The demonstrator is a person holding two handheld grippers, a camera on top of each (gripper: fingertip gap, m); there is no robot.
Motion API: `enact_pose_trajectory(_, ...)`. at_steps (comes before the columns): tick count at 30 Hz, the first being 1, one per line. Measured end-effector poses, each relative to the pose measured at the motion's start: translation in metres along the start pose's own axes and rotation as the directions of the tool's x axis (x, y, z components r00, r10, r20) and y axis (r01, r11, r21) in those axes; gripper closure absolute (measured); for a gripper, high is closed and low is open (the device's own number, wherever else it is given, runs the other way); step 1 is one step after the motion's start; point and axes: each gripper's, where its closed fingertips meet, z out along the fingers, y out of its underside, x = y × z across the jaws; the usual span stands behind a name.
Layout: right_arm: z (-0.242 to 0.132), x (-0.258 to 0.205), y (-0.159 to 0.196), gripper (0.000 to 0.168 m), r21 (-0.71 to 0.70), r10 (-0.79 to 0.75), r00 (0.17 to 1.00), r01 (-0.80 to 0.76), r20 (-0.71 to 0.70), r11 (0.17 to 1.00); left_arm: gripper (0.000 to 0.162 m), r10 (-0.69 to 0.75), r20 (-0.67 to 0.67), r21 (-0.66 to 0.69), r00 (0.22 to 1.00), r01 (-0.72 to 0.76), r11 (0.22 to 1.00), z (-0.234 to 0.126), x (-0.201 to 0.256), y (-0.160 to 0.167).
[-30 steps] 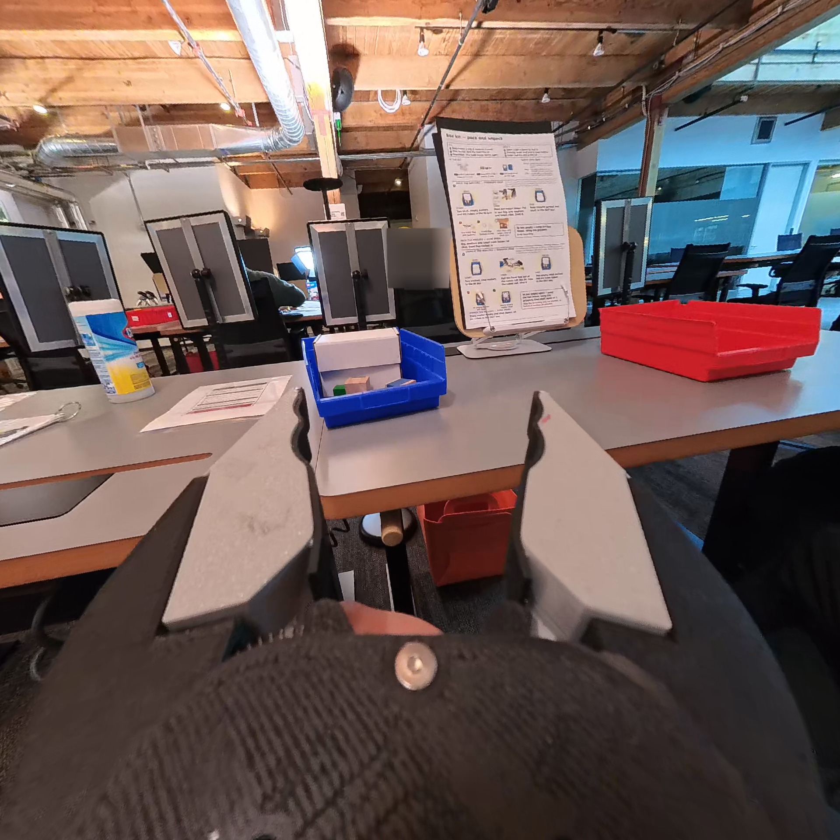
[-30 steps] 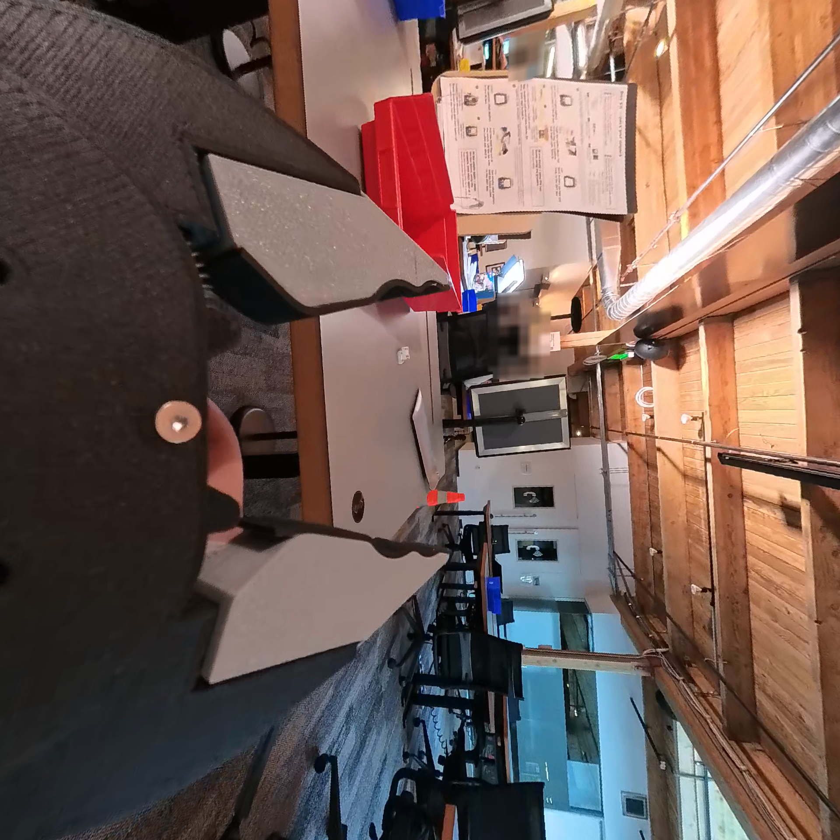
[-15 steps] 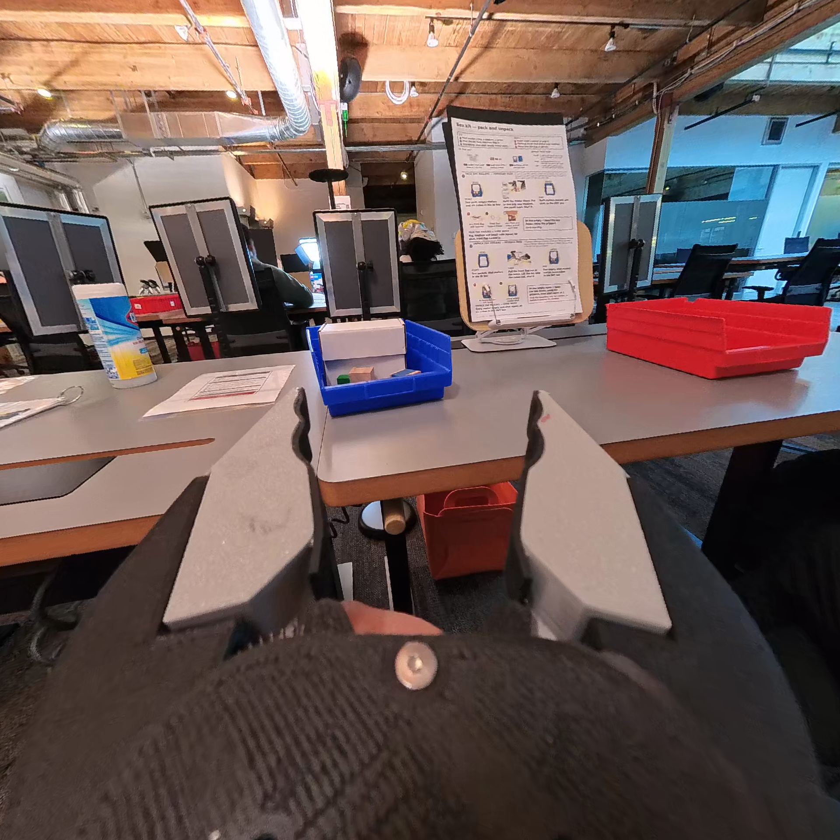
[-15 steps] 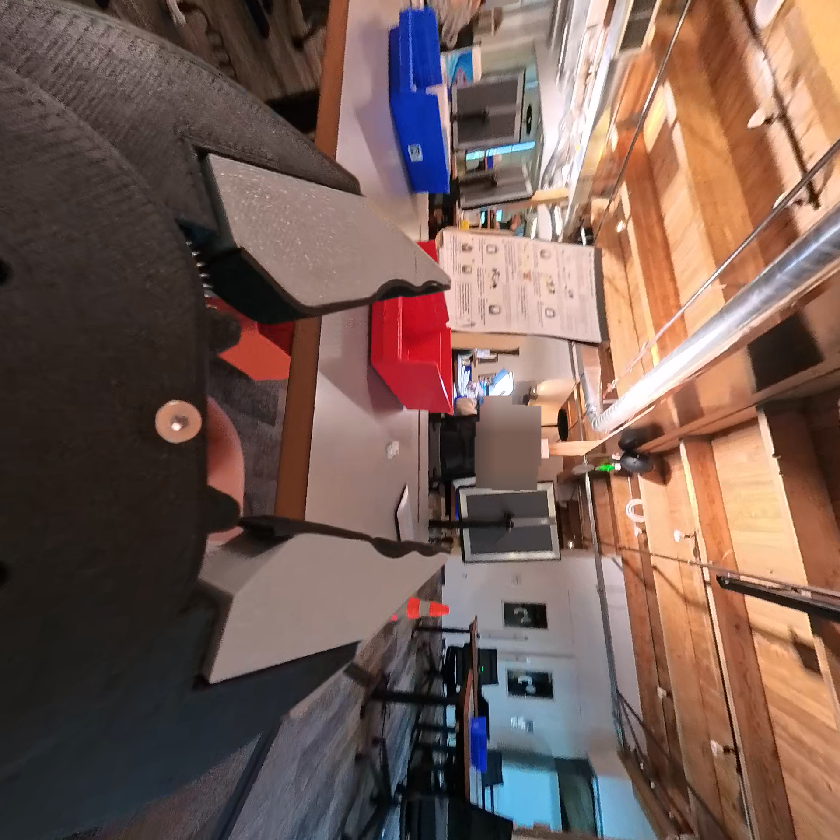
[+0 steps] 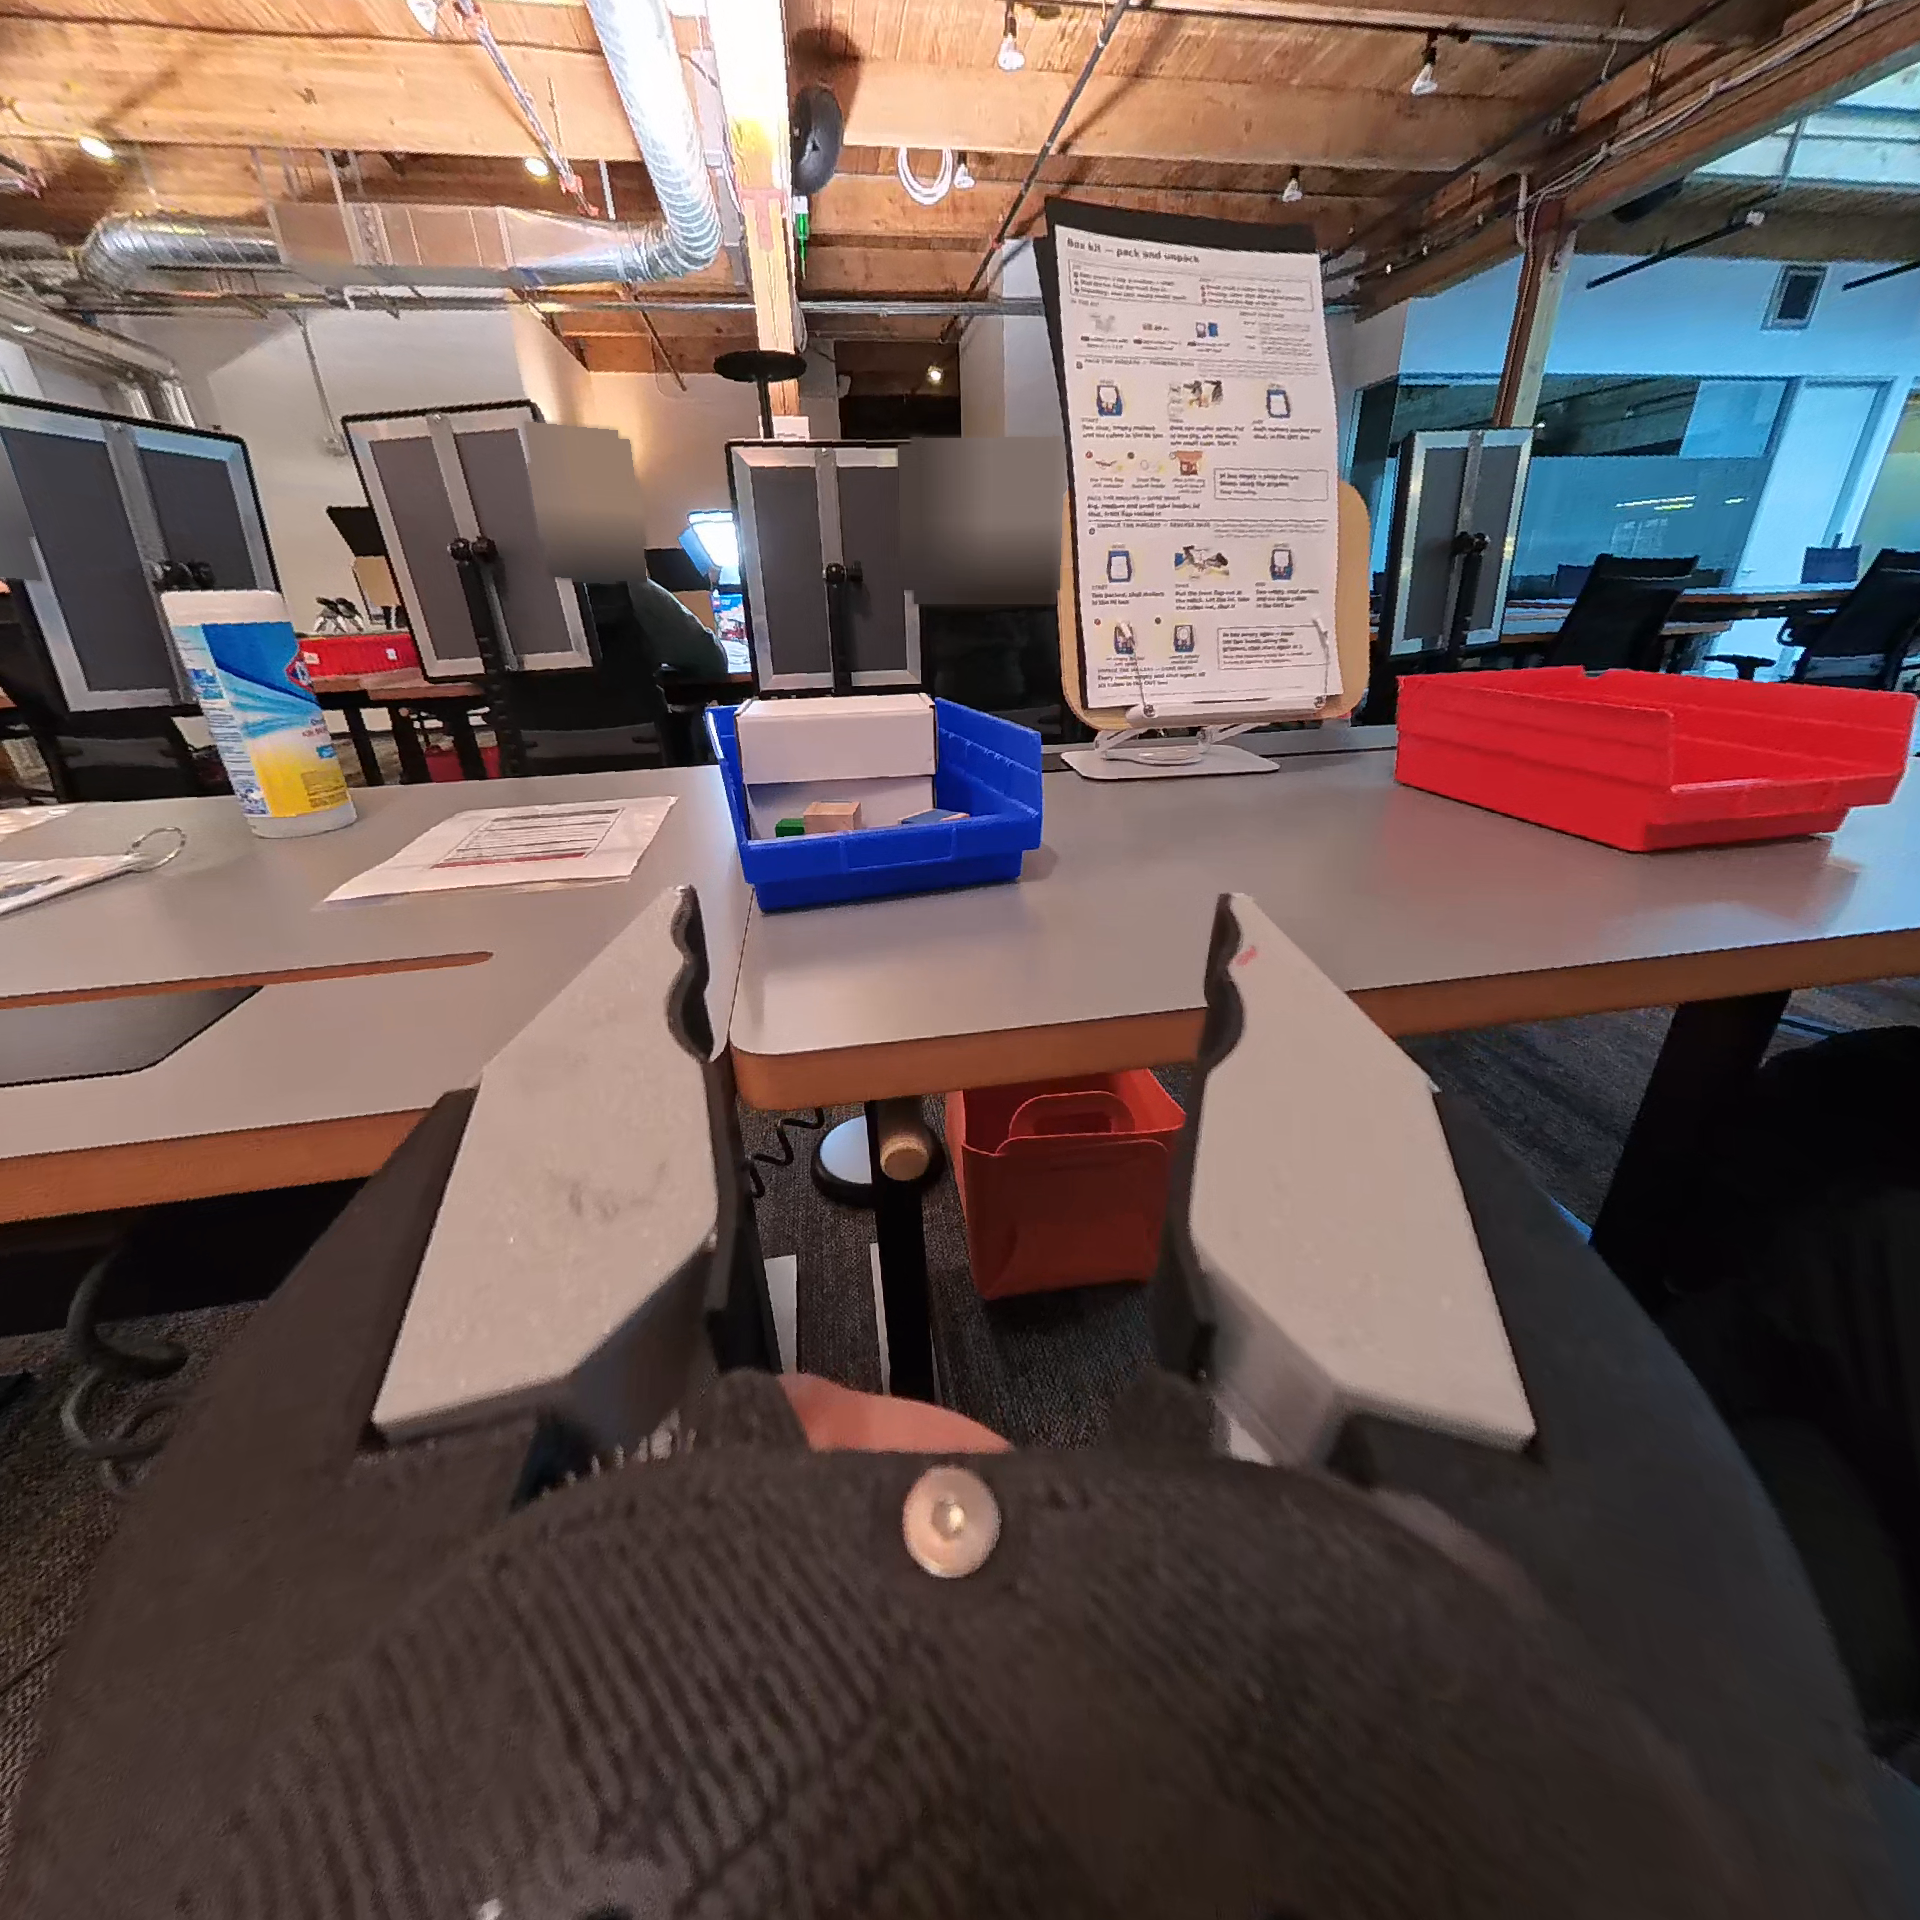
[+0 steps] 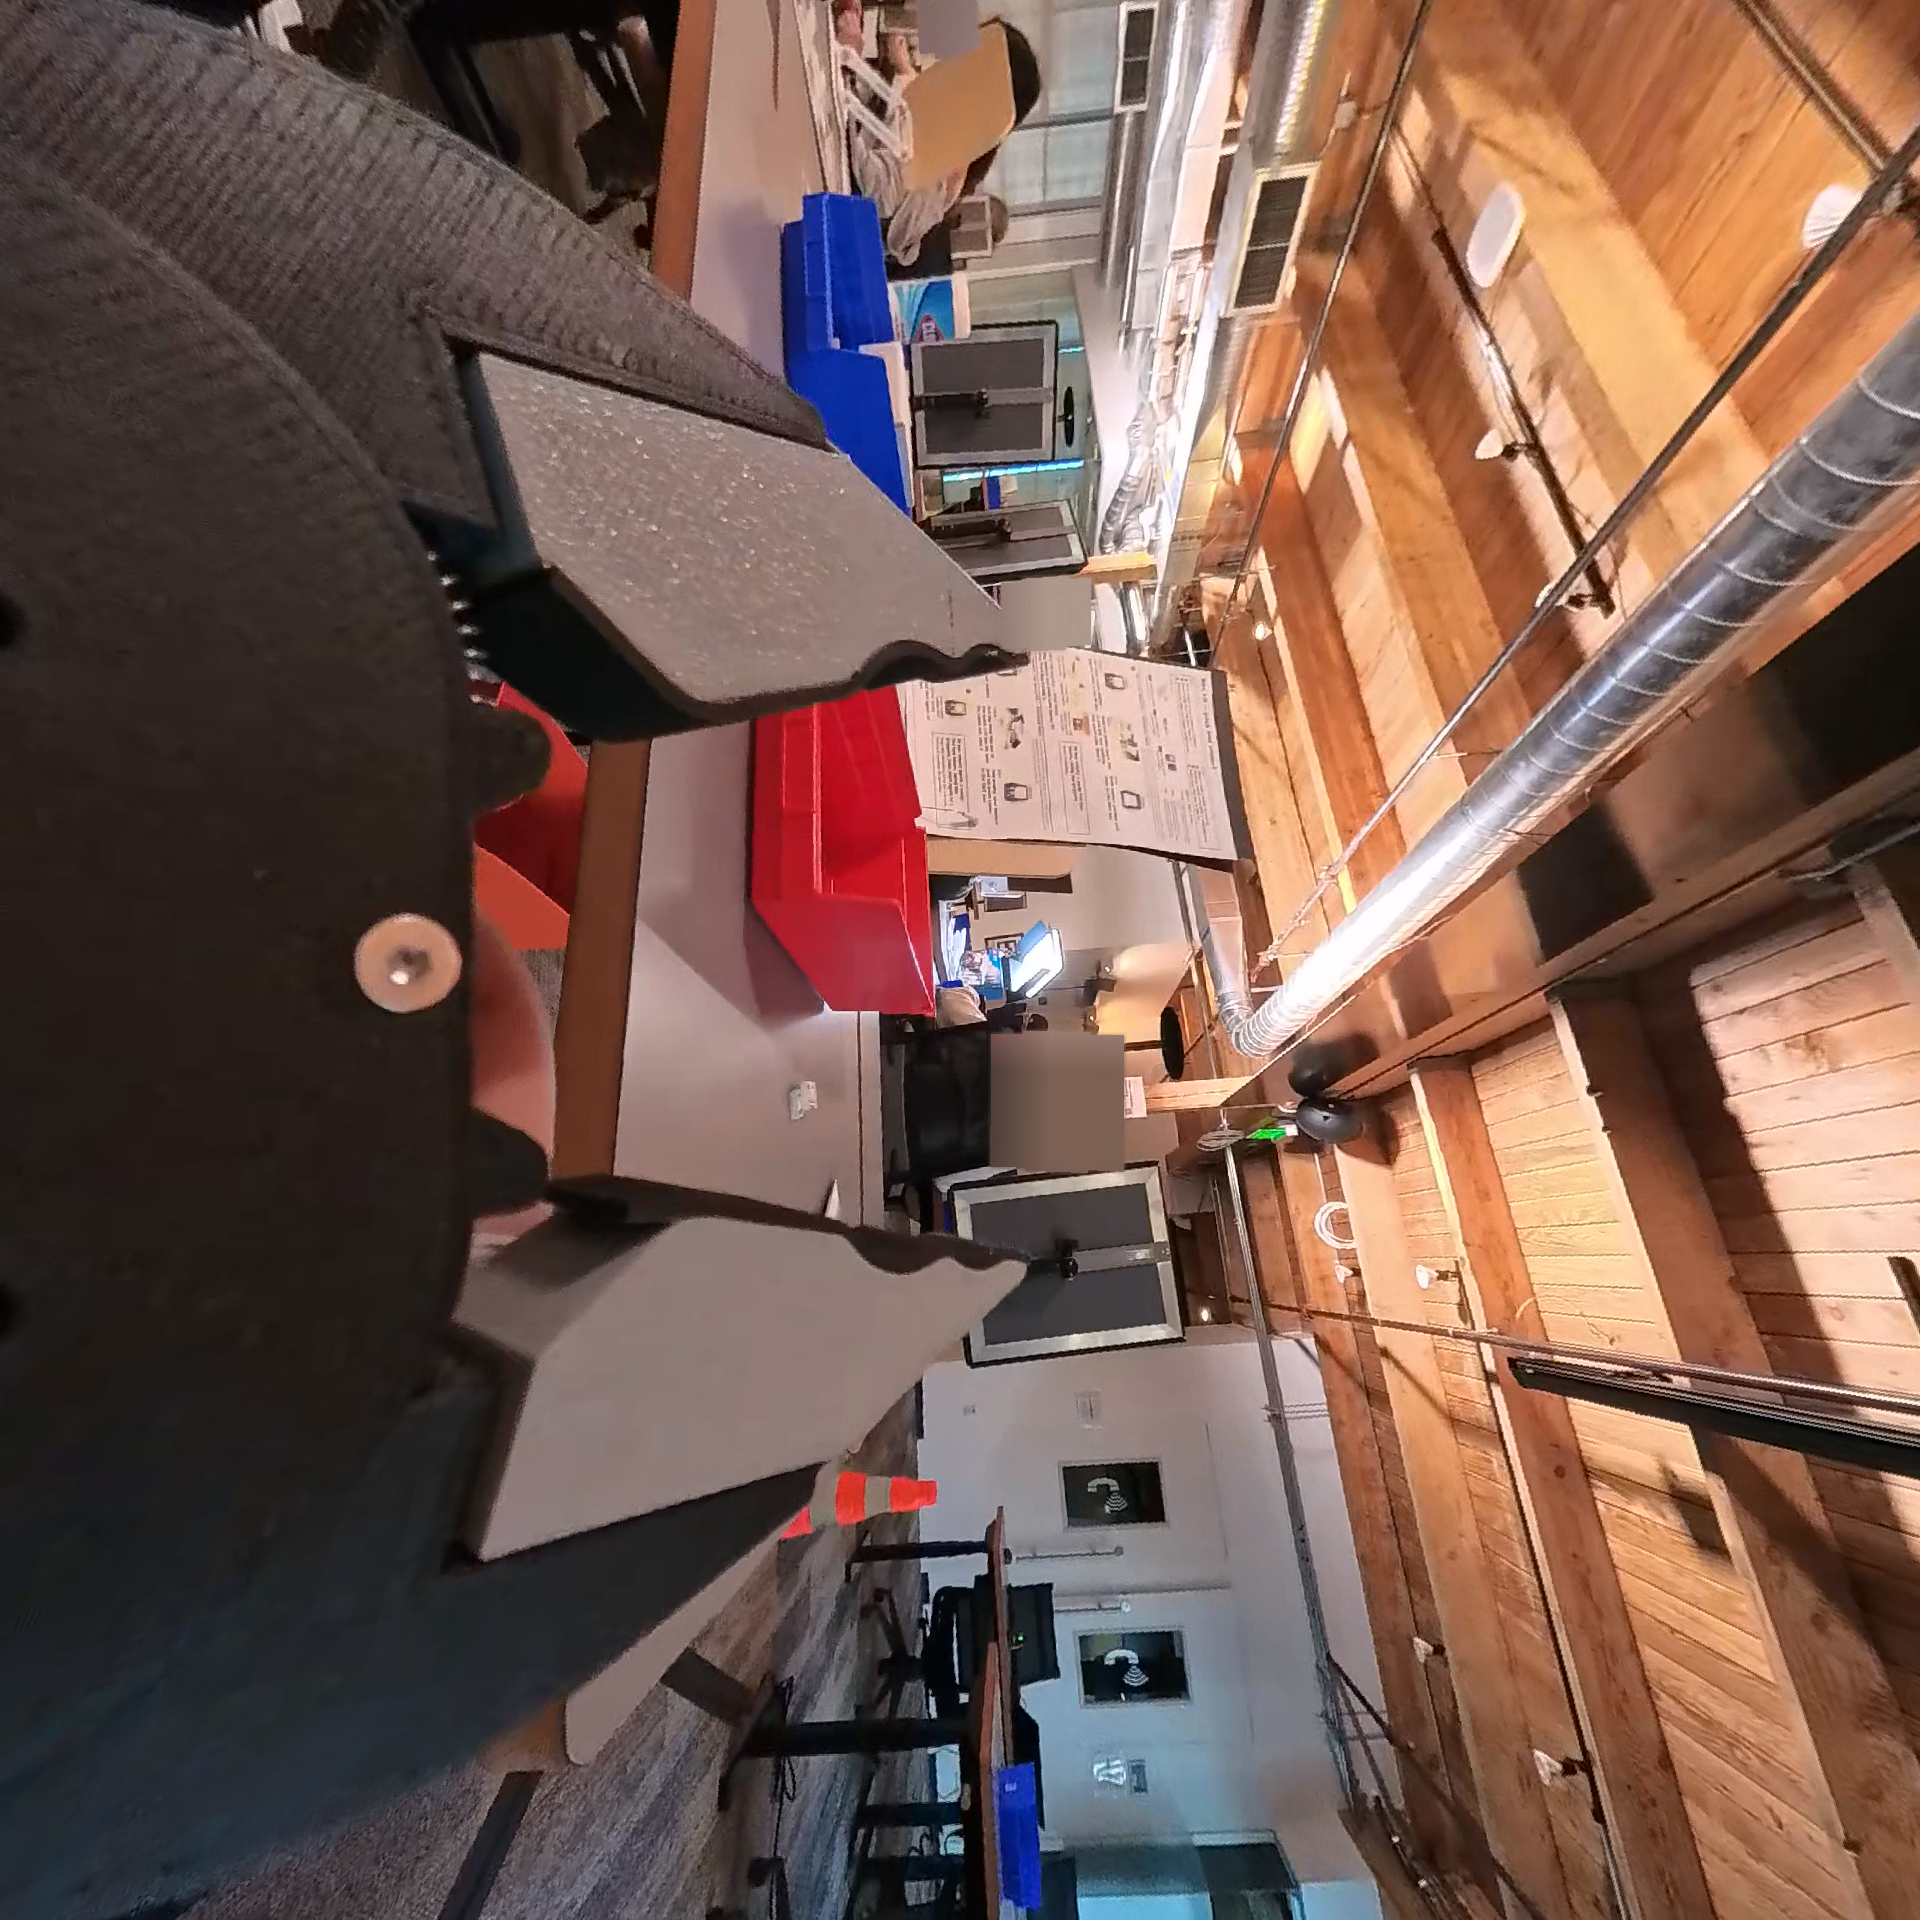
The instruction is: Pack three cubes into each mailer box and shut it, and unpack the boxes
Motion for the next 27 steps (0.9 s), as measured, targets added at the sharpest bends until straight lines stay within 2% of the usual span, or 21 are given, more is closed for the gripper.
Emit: enact_pose_trajectory(27,-0.0012,0.0006,0.0019,0.064,-0.008,0.009,1.000,-0.009,0.006,1.000,0.068,-0.026,-0.002,0.012,1.000,0.026,1.000,-0.0073,-0.0025,0.0037)
